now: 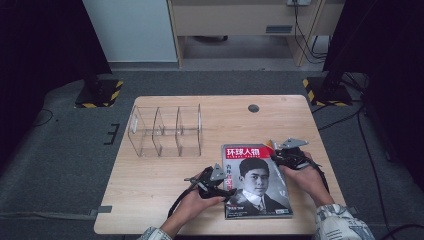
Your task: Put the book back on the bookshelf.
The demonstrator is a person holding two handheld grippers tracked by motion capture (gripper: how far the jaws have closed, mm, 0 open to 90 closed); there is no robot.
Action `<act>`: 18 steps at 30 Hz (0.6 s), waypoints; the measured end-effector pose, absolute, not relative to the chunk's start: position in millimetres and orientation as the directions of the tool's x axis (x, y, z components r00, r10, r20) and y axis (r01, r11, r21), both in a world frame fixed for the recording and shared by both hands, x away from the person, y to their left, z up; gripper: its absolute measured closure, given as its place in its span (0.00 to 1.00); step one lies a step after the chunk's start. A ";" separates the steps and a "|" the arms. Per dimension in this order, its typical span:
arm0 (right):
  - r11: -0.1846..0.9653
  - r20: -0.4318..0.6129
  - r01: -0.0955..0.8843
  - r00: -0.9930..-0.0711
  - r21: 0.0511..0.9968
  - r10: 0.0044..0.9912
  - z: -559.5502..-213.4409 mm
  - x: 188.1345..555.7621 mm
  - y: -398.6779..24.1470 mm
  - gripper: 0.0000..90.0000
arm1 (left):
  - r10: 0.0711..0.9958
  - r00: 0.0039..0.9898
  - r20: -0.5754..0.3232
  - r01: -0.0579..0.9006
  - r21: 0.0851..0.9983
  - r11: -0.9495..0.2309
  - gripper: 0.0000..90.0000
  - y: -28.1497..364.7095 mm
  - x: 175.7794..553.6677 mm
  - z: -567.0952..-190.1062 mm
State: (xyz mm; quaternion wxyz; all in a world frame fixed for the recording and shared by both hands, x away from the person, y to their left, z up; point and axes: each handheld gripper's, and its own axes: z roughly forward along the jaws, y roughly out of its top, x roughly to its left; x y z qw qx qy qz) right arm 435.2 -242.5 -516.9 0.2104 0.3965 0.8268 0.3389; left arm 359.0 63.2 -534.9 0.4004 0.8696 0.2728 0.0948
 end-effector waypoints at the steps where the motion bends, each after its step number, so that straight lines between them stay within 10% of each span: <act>1: 0.452 -0.080 0.513 -0.593 0.730 0.801 -516.6 435.3 -243.0 0.84 | 0.550 0.833 -0.054 0.398 0.748 -0.531 0.31 63.2 359.1 -534.9; 11: 0.431 -0.051 0.536 -0.583 0.726 0.811 -520.3 439.0 -242.2 0.71 | 0.548 0.835 -0.052 0.396 0.749 -0.532 0.31 63.0 359.6 -535.0; 18: 0.435 -0.070 0.520 -0.579 0.736 0.812 -516.8 440.0 -242.2 0.93 | 0.543 0.838 -0.055 0.394 0.749 -0.532 0.31 62.4 361.6 -535.0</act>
